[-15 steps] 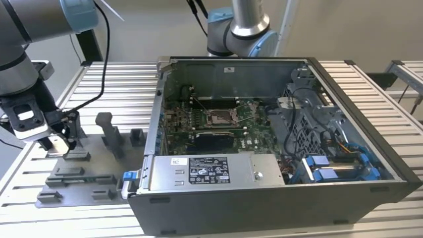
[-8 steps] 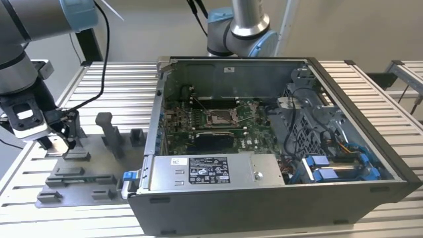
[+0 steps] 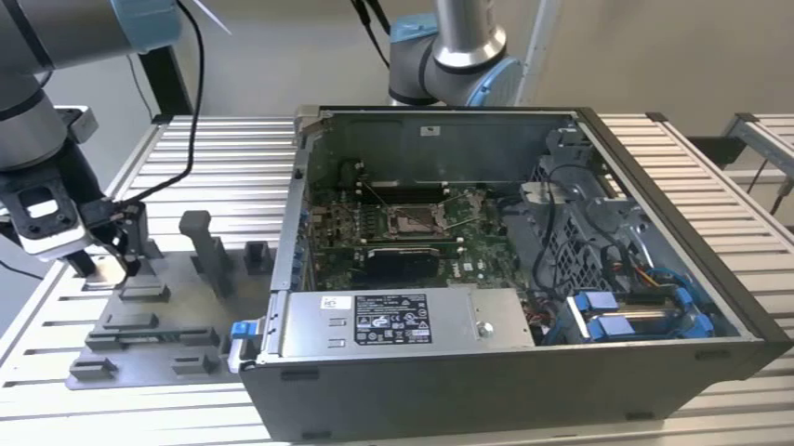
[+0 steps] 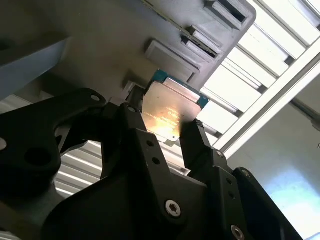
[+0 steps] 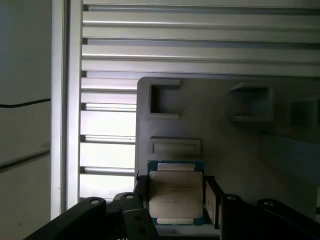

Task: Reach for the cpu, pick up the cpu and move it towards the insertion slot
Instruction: 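Pick up the cpu and move it towards the insertion slot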

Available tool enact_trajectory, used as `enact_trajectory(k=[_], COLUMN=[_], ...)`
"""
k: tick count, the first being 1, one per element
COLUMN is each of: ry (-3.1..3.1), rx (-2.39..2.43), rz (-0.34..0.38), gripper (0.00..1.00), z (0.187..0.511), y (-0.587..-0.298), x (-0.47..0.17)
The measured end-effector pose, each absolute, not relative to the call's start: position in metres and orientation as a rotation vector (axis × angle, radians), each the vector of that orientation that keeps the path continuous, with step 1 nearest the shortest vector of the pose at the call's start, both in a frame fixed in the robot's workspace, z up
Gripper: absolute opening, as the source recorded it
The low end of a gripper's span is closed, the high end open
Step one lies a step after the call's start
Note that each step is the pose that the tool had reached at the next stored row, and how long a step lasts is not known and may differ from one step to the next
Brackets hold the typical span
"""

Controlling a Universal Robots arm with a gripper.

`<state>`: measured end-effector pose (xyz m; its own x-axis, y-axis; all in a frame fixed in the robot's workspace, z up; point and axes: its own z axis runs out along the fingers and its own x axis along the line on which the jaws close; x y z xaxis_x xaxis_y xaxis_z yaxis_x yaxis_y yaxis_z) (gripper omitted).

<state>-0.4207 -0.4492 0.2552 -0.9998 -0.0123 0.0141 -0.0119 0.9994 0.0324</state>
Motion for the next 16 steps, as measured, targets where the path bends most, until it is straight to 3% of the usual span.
enact_trajectory(k=[16], ry=[-3.127], rx=[0.019], rz=[-0.039], gripper=[0.00], z=[0.296], y=[-0.448], x=[-0.421])
